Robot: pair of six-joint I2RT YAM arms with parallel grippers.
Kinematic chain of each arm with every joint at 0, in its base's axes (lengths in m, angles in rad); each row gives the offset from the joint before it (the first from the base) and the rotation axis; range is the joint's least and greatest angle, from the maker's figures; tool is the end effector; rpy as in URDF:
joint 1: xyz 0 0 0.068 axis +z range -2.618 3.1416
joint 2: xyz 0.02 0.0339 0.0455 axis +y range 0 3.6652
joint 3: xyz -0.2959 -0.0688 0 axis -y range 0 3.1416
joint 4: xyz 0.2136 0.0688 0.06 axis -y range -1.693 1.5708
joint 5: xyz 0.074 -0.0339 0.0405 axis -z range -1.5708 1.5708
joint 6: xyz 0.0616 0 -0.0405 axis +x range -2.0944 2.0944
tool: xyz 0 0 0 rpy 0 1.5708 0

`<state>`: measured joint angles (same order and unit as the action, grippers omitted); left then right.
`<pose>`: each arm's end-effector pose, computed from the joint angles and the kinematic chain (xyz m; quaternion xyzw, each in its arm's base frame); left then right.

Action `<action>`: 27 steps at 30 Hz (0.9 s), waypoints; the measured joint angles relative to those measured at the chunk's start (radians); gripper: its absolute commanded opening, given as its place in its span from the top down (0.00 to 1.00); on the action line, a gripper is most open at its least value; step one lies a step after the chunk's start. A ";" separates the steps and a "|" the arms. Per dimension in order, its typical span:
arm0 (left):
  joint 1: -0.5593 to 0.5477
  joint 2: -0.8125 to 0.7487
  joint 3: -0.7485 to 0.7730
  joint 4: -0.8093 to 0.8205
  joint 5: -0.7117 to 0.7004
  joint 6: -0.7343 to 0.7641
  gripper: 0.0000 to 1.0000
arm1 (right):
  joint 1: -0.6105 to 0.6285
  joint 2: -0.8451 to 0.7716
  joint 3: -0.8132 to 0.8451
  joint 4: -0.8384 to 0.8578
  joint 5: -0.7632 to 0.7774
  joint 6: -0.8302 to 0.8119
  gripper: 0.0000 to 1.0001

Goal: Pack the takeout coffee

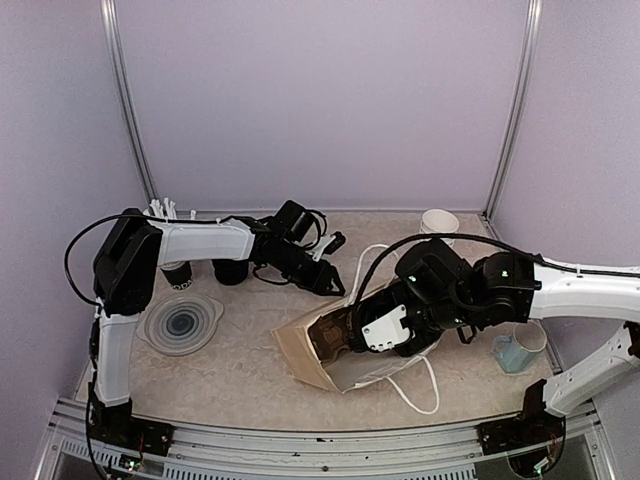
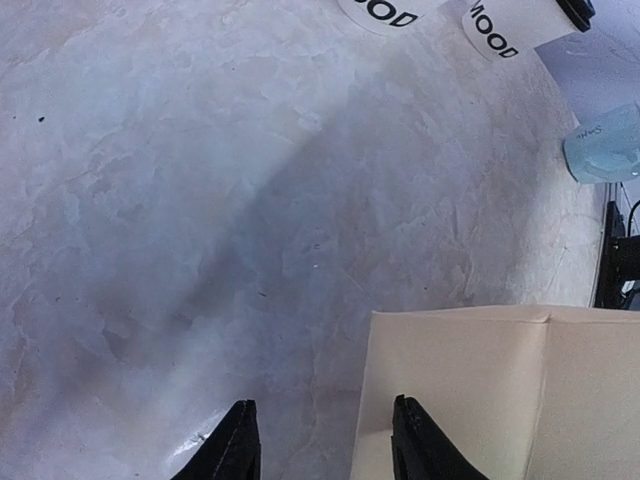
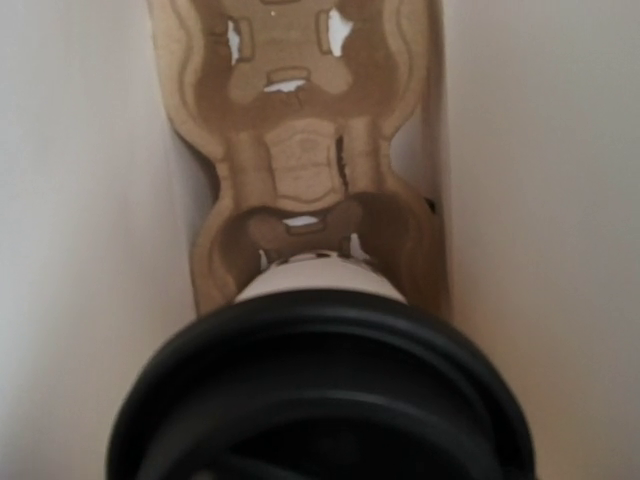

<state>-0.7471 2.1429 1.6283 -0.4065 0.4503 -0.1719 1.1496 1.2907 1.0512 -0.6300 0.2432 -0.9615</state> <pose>0.3295 -0.3417 0.2063 0.3304 0.8656 -0.3276 0.1850 0.1142 0.2187 0.3033 -0.7907 0.4956 -0.0814 0.3502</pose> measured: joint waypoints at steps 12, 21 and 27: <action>-0.013 0.002 0.000 0.018 0.118 0.091 0.57 | 0.000 0.003 -0.052 0.105 0.017 -0.019 0.58; -0.018 0.003 0.000 0.026 0.140 0.111 0.57 | 0.000 0.011 -0.073 0.111 0.012 -0.026 0.58; -0.018 0.003 0.000 0.026 0.145 0.117 0.57 | 0.000 0.011 -0.084 0.114 0.011 -0.025 0.58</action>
<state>-0.7647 2.1464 1.6287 -0.3809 0.5953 -0.0551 1.1500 1.3014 0.9676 -0.5163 0.2543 -0.9867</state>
